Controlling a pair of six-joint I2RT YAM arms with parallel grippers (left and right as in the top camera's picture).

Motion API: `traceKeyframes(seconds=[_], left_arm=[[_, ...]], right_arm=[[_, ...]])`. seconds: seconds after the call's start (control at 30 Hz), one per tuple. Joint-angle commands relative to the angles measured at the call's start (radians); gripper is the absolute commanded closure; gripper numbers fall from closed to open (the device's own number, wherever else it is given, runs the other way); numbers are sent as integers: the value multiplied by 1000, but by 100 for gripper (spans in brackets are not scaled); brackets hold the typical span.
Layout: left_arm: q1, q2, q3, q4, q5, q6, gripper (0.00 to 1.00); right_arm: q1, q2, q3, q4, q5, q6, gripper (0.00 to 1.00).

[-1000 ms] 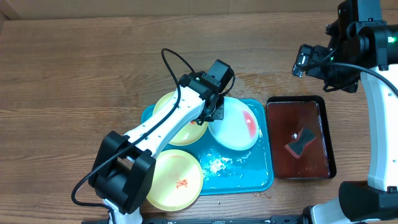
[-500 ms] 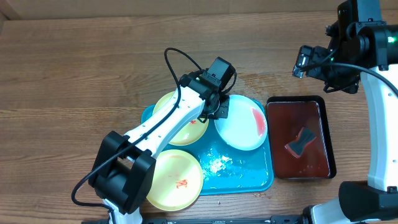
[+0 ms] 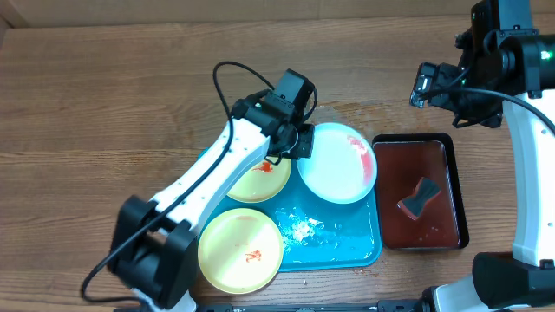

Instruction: Clean dirty plates on tray and stack at the side

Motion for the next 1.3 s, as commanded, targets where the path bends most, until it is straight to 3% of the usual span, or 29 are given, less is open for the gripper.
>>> traceKeyframes(seconds=[0.0,0.53,0.87,1.0,1.27], left_arm=[[-1,-71,28,6,70,44,96],[-135,27,48,83,87,70,96],[-231,237,423,-66,-98,111,96],[-252,324,603,-147,-261,126,96],[-291,332,664,-140,-406,238,96]], right_arm=[[-6,-18,76,27,9,-16,0],[-5,-18,583,-26,-103,-90,0],[-5,-18,633,-35,-156,-93,0],[-5,-18,633,-36,-155,-94,0],[-5,-20,634,14,-156,-93,0]])
